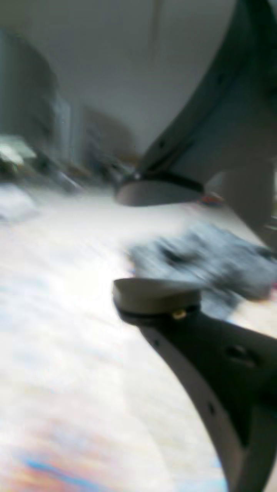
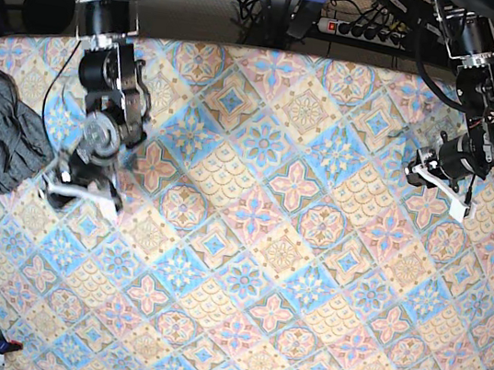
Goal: Layout the t-shirt on the table in an organized manner, then fold the t-shirt properly
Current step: 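Lift the right gripper and reposition it over the shirt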
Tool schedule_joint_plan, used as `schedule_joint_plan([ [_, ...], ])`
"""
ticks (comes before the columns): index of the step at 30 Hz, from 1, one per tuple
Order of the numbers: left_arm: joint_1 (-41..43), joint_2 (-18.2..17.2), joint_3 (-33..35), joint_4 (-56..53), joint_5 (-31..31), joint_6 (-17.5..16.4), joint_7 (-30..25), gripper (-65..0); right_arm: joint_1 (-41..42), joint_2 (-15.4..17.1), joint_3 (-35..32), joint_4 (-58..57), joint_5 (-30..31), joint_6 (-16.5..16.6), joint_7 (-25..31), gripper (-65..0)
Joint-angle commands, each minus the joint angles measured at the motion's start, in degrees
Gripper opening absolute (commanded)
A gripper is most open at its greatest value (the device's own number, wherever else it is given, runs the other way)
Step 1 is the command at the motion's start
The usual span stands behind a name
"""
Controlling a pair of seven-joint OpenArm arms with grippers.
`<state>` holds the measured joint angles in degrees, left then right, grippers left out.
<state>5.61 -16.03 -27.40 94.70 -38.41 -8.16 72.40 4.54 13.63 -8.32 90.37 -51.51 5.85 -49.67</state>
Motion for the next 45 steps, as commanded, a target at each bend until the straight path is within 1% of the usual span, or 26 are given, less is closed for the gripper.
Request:
schedule_joint_plan([
  [1, -0.6, -0.7, -0.2, 0.9, -0.8, -0.2, -0.5, -55.7, 1.9, 1.4, 3.2, 1.8, -2.0, -1.5, 0.4, -36.1],
  [2, -0.6, -0.8, -0.2, 0.9, -0.8, -0.2, -0.5, -55.7, 1.8, 1.6, 5.4, 1.7, -2.0, -1.5, 0.5, -36.1],
  [3, -0.6, -0.8, -0.2, 0.9, -0.8, -0.2, -0.5, -55.7, 1.8, 2.5, 7.7, 1.4, -1.9, -1.4, 0.6, -36.1],
  [4, -0.6, -0.8, -0.2, 0.9, -0.8, -0.2, -0.5, -55.7, 1.8, 4.2, 9.6, 1.3, -1.6, -1.3, 1.3, -36.1],
  [7, -0.6, -0.6, -0.2, 0.9, -0.8, -0.2, -0.5, -55.7, 1.8, 8.5, 14.9, 1.1, 2.8, 2.0, 3.4, -36.1],
  [8, -0.6, -0.6, -0.2, 0.9, -0.8, -0.2, -0.5, -55.7, 1.8, 9.4, 16.3, 0.6, 4.0, 2.9, 3.6, -36.1],
  [10, -0.5, -0.6, -0.2, 0.9, -0.8, -0.2, -0.5, -55.7, 1.9, 11.4, 19.3, -2.0, 5.7, 3.5, 3.7, -36.1],
  [13, -0.4, -0.6, -0.2, 0.9, -0.8, -0.2, -0.5, -55.7, 2.3, 14.2, 22.1, -7.9, 8.3, 3.8, 4.1, -36.1],
  [16, -0.3, -0.6, -0.2, 0.9, -0.8, -0.2, -0.5, -55.7, 2.4, 17.5, 24.8, -16.3, 13.7, 3.8, 7.2, -36.1],
  [18, -0.3, -0.6, -0.2, 0.9, -0.8, -0.2, -0.5, -55.7, 2.4, 19.3, 26.1, -21.9, 14.9, 3.7, 9.3, -36.1],
  [21, -0.2, -0.6, -0.2, 0.9, -0.8, -0.2, -0.5, -55.7, 2.5, 21.1, 29.5, -30.2, 15.2, 3.5, 13.3, -36.1],
  [22, -0.2, -0.6, -0.2, 0.9, -0.8, -0.2, -0.5, -55.7, 3.2, 21.4, 30.5, -31.7, 15.2, 3.4, 14.4, -36.1],
  [24, 0.3, -0.6, -0.2, 0.9, -0.8, -0.2, -0.5, -55.7, 4.8, 21.6, 32.3, -34.5, 15.2, 2.1, 16.3, -36.1],
  [26, 0.6, -0.6, -0.2, 0.9, -0.9, -0.2, -0.5, -55.7, 5.7, 22.7, 33.2, -36.3, 15.2, 0.9, 17.5, -36.1],
  [28, 0.7, -0.6, -0.2, 0.9, -0.9, -0.2, -0.5, -55.7, 5.7, 23.3, 33.6, -38.5, 15.2, 0.9, 18.3, -36.1],
  [34, 0.7, -0.8, -0.2, 0.9, -0.9, -0.2, -0.5, -55.7, 7.4, 23.3, 33.5, -42.9, 15.2, 0.9, 20.0, -36.1],
  [41, 0.9, -0.9, -0.2, 0.9, -0.9, -0.2, -0.5, -55.7, 5.4, 23.3, 33.2, -42.8, 15.2, 0.9, 20.2, -36.2],
  [45, 0.9, -0.9, -0.2, 0.9, -0.9, -0.2, -0.5, -55.7, 1.3, 22.8, 33.2, -37.8, 15.2, 1.0, 19.6, -36.2],
])
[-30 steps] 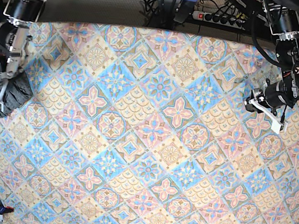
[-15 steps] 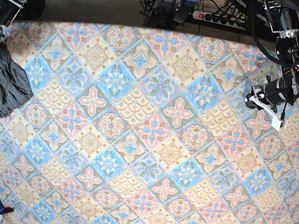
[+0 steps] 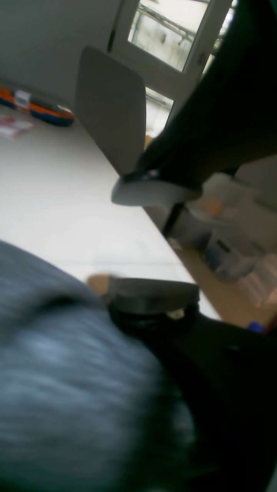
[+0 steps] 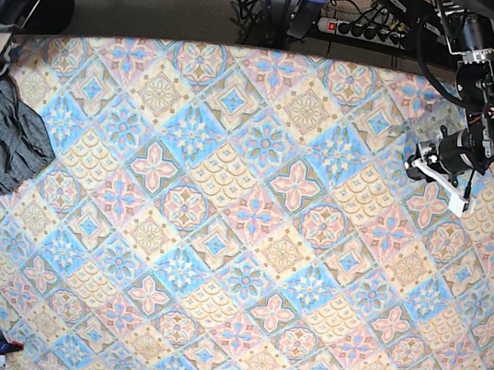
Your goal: Layout the t-shirt on the table in an organized manner, then fold the t-shirt properly
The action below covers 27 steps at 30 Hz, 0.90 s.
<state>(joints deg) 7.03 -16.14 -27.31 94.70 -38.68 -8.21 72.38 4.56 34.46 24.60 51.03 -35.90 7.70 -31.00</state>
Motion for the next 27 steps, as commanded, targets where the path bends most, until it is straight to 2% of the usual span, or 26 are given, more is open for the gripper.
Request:
schedule_joint_plan([
  [1, -0.6, -0.8, -0.3, 0.9, -0.7, -0.2, -0.5, -55.7, 0.5, 0.9, 0.3, 3.0, -0.5, -0.9, 0.8, -36.2],
  [6, -0.6, -0.8, -0.3, 0.9, -0.7, -0.2, -0.5, -55.7, -3.8, -2.0, 0.3, 11.1, -0.5, 1.7, -1.0, -36.2],
  [12, -0.6, -0.7, -0.3, 1.0, -0.7, -0.2, -0.3, -55.8, -7.3, -5.2, 0.3, 18.0, -0.5, 2.0, -1.2, -36.2],
  [17, -0.6, -0.7, -0.3, 1.0, -0.7, -0.2, -0.2, -55.8, -9.3, -6.3, 0.1, 21.1, -0.5, 2.1, -1.2, -36.2],
  [27, -0.6, -0.8, -0.3, 1.1, -0.7, -0.2, -0.2, -55.8, -10.2, -9.7, -6.7, 27.8, -0.5, 2.1, -1.3, -36.2],
])
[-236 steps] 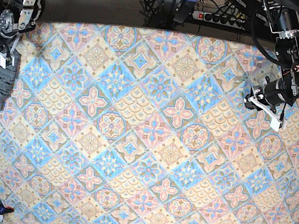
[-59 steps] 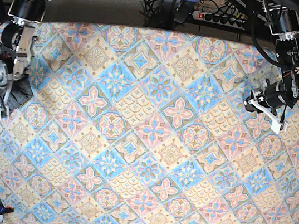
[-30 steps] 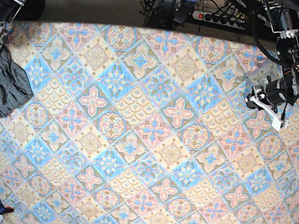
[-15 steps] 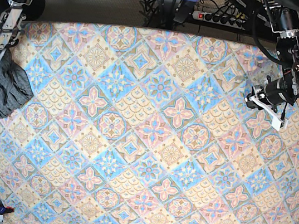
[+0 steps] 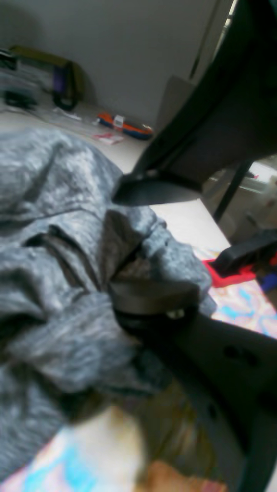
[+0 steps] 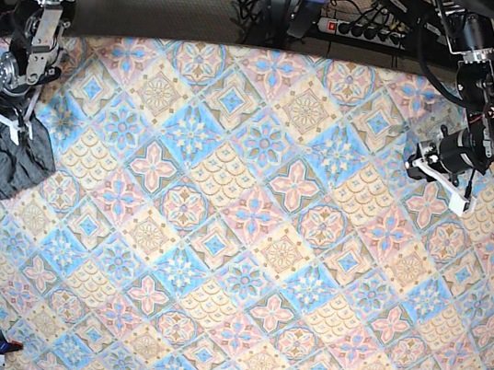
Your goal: Layout the t-shirt on the table in an organized manner, then fold the t-shirt properly
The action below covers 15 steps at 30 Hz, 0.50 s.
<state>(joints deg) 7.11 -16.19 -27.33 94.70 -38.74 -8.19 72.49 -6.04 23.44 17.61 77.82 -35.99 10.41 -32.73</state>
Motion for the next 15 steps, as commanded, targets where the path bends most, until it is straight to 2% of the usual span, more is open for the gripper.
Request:
schedule_joint_plan([
  [1, -0.7, -0.7, -0.2, 1.1, -0.6, -0.2, -0.3, -55.8, 0.3, 1.1, 0.1, 1.6, -0.4, -0.6, 0.4, -36.2],
  [8, -0.7, -0.7, -0.2, 1.1, -0.6, -0.2, -0.3, -55.8, -3.1, 1.0, 0.0, 5.6, -0.4, 0.4, -1.6, -36.2],
  [11, -0.7, -0.8, -0.2, 1.1, -0.6, -0.2, -0.3, -55.8, -4.4, -0.5, 0.0, 9.0, -0.4, 1.8, -2.7, -36.2],
  [15, -0.8, -0.8, -0.2, 1.1, -0.6, -0.2, -0.3, -55.8, -6.1, -1.3, 0.0, 12.3, -0.4, 1.9, -2.7, -36.2],
])
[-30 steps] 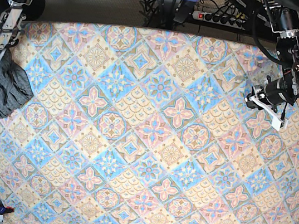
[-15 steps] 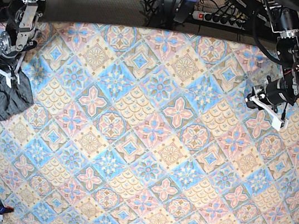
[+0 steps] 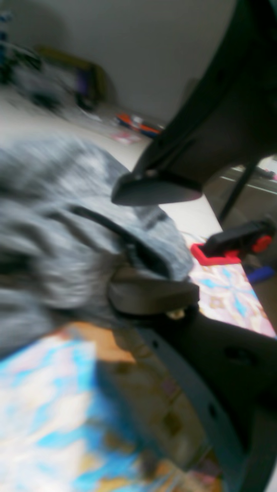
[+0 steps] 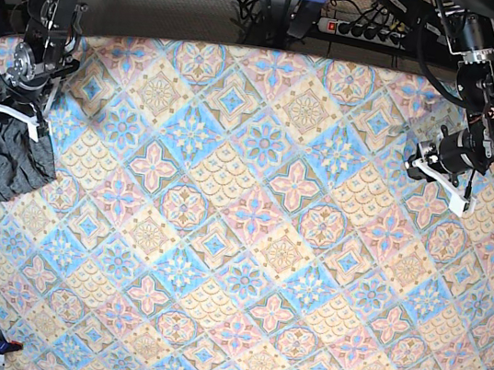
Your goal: Layout the t-shirt on the table in an organized manner, then fold the t-shirt properly
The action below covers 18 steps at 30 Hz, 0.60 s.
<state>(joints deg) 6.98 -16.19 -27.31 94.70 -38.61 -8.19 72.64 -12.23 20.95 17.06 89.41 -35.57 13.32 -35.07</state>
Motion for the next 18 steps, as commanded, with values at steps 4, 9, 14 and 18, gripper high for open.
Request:
schedule_joint_plan([
  [4, -0.8, -0.8, -0.3, 1.1, -0.7, -0.2, -0.4, -55.8, -0.2, 1.1, 0.7, 1.4, -0.8, -1.1, -0.2, -36.2],
  [9, -0.8, -0.8, -0.3, 1.1, -0.7, -0.2, -0.4, -55.8, 0.1, 1.2, 4.8, 0.9, -0.8, -3.8, 0.0, -36.2],
  [14, -0.7, -0.8, -0.3, 1.1, -0.7, -0.2, -0.5, -55.8, 3.6, 4.1, 9.3, -3.3, -0.7, -3.8, 0.3, -36.2],
  [18, -0.6, -0.8, -0.3, 1.1, -0.7, -0.2, -0.5, -55.8, 12.1, 8.5, 9.1, -12.7, -0.7, -3.8, 4.4, -36.2],
])
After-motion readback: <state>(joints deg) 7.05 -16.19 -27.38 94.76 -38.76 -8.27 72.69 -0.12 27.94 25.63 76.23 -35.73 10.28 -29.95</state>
